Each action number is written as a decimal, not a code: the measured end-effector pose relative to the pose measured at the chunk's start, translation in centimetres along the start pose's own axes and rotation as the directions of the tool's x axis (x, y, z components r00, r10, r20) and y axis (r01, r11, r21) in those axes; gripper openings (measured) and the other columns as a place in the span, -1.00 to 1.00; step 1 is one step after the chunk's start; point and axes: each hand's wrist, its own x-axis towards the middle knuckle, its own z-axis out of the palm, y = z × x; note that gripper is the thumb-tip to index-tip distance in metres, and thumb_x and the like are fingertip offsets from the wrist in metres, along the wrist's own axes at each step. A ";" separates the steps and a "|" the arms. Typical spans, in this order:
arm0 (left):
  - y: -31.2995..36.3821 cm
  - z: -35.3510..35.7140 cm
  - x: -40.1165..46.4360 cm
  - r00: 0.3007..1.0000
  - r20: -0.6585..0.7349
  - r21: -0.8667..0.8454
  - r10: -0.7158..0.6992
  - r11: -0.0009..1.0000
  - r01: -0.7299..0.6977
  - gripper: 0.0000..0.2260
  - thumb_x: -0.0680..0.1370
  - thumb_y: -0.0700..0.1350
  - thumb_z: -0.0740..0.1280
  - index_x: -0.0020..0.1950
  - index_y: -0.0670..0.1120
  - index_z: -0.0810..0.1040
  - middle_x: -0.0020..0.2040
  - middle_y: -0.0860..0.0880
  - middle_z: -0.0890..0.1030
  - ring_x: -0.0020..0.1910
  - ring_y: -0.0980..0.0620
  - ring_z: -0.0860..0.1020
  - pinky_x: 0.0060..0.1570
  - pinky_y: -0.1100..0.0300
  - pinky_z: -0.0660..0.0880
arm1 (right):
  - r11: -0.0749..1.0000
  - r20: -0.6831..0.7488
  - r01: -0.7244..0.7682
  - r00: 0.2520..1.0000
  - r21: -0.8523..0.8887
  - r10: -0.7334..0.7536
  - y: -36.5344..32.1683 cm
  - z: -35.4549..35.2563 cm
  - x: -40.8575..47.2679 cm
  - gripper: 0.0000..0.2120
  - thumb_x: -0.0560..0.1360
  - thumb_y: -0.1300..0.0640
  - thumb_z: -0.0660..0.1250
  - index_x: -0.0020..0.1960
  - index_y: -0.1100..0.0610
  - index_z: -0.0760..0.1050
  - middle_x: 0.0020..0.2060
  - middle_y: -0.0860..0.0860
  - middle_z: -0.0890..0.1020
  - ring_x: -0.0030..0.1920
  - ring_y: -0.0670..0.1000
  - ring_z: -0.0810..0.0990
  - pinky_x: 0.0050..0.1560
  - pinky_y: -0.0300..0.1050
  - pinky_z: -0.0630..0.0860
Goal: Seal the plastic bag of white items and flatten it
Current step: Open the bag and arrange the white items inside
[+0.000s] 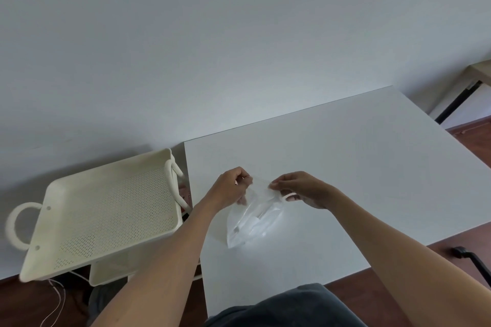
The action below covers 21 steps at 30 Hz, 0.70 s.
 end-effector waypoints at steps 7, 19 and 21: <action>-0.3 0.5 -0.1 0.998 -0.042 0.012 0.047 0.999 -0.047 -0.76 0.57 0.06 0.42 0.16 -0.05 0.60 0.03 0.06 0.62 -0.09 0.16 0.56 -0.09 0.31 0.45 | 0.996 0.037 0.089 0.995 0.021 -0.089 -0.8 0.6 0.7 -0.89 0.45 0.19 0.58 -0.03 0.11 0.73 -0.15 0.02 0.73 -0.20 -0.10 0.62 -0.09 -0.19 0.48; -0.5 -0.8 0.4 0.997 -0.046 0.037 0.064 0.997 -0.063 -0.89 0.63 -0.06 0.37 -0.04 -0.08 0.56 -0.36 0.01 0.67 -0.36 0.12 0.64 -0.17 0.04 0.57 | 0.961 -0.133 0.242 0.957 -0.133 -0.259 -1.2 2.1 1.1 -0.76 0.49 -0.04 0.55 0.05 0.09 0.71 -0.10 0.09 0.75 -0.21 -0.15 0.62 -0.16 -0.27 0.48; -0.8 -0.8 0.4 0.997 -0.054 -0.004 0.051 0.999 -0.051 -0.93 0.64 -0.10 0.34 0.00 -0.08 0.55 -0.26 -0.04 0.66 -0.38 0.07 0.67 -0.22 0.06 0.57 | 0.963 -0.101 0.224 0.965 -0.150 -0.241 -1.2 1.9 1.0 -0.77 0.51 -0.04 0.53 0.01 0.12 0.73 -0.06 0.16 0.75 -0.21 -0.12 0.60 -0.16 -0.26 0.46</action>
